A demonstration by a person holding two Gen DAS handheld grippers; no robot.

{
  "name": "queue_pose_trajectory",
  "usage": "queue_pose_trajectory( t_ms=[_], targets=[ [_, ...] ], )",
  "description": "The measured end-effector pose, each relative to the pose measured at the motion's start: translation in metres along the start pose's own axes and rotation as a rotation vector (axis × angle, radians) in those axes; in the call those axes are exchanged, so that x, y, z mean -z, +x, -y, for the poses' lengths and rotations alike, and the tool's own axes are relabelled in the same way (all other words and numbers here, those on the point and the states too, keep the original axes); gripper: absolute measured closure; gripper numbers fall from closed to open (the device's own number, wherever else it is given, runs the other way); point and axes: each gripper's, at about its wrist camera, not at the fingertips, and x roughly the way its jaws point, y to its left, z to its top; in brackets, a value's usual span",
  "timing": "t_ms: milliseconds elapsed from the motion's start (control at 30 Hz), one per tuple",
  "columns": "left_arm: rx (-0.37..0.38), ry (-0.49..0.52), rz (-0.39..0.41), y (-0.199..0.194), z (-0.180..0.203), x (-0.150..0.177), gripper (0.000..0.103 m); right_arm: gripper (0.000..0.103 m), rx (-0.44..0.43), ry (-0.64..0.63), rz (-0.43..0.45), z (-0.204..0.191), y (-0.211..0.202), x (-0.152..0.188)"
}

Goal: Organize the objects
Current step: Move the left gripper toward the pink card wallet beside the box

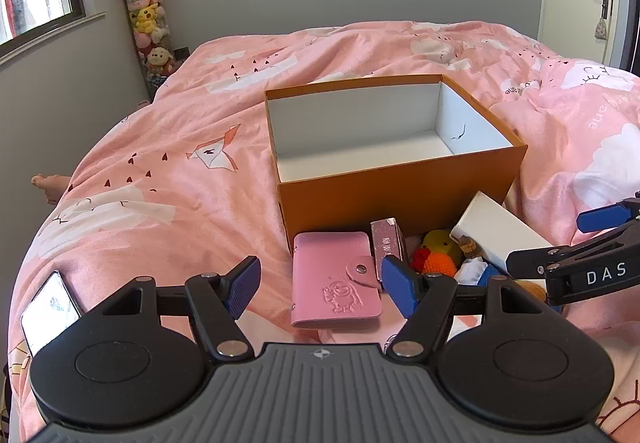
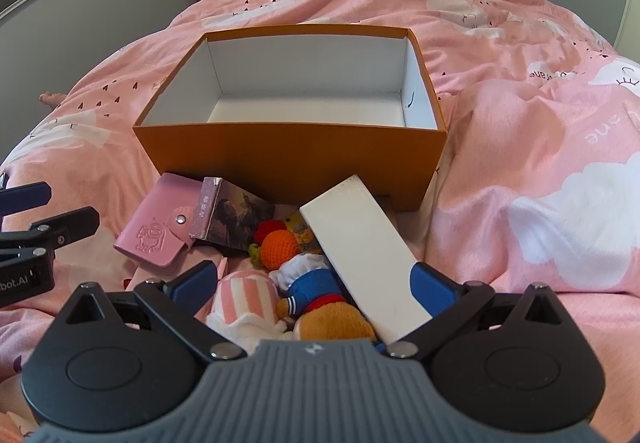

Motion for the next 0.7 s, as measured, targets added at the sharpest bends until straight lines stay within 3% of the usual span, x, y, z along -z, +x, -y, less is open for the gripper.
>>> queue_pose_trajectory(
  t_ms=[600,700],
  targets=[
    [0.048,-0.006,-0.042,0.0036,-0.0022,0.002,0.023,0.001,-0.004,0.0,-0.013,-0.0006,0.0028,0.0006],
    [0.076,-0.022,-0.07,0.0085,-0.006,0.0023,0.029,0.001,-0.038,0.004,-0.034,-0.0008,0.0073,0.0007]
  ],
)
